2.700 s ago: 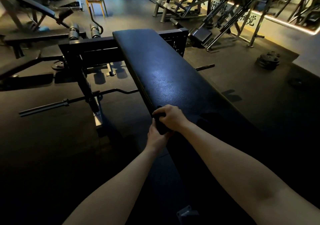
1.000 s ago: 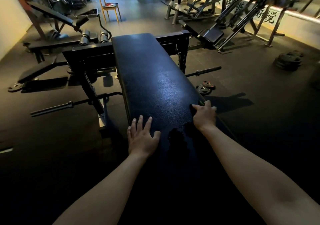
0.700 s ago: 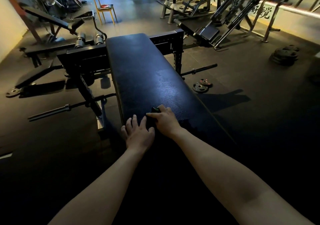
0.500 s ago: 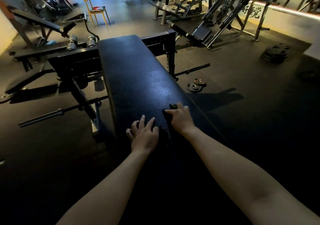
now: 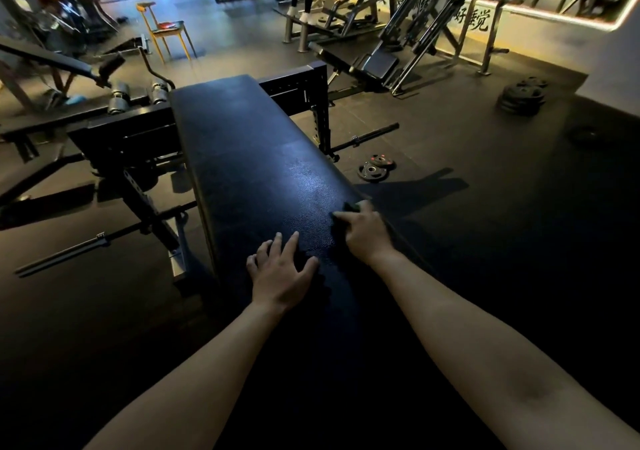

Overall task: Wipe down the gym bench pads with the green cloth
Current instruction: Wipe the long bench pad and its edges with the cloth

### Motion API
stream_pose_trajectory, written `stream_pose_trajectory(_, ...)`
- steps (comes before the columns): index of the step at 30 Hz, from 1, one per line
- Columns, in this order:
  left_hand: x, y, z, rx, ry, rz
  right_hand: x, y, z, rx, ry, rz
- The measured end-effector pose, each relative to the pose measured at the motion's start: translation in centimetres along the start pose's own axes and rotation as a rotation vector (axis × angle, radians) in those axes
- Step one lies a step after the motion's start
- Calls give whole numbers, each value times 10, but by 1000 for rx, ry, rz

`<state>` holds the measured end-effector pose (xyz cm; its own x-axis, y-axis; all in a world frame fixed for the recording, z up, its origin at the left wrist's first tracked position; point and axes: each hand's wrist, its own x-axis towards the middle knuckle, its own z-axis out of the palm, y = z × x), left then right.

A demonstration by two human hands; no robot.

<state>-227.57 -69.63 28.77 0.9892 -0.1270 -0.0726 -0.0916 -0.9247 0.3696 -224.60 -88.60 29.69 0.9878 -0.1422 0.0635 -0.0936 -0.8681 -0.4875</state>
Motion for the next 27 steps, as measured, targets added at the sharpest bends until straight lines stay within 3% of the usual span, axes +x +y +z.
stream_pose_trajectory(2,-2,8,5,11,-36,34,-4,-14,11,-36,-129,-176)
stream_pose_trajectory(5,-8,9,15,81,-55,74,-2,-5,6,-70,-161,-214)
stream_pose_trajectory(11,-7,8,16,76,-40,83,-15,58,-27,-101,43,136)
stream_pose_trajectory(16,-9,11,19,70,-45,76,-19,49,-21,-39,125,323)
stream_pose_trajectory(20,-8,13,19,62,-35,70,-24,7,-4,-14,45,171)
stream_pose_trajectory(27,-7,8,18,27,-21,74,-26,-41,9,298,-156,-14)
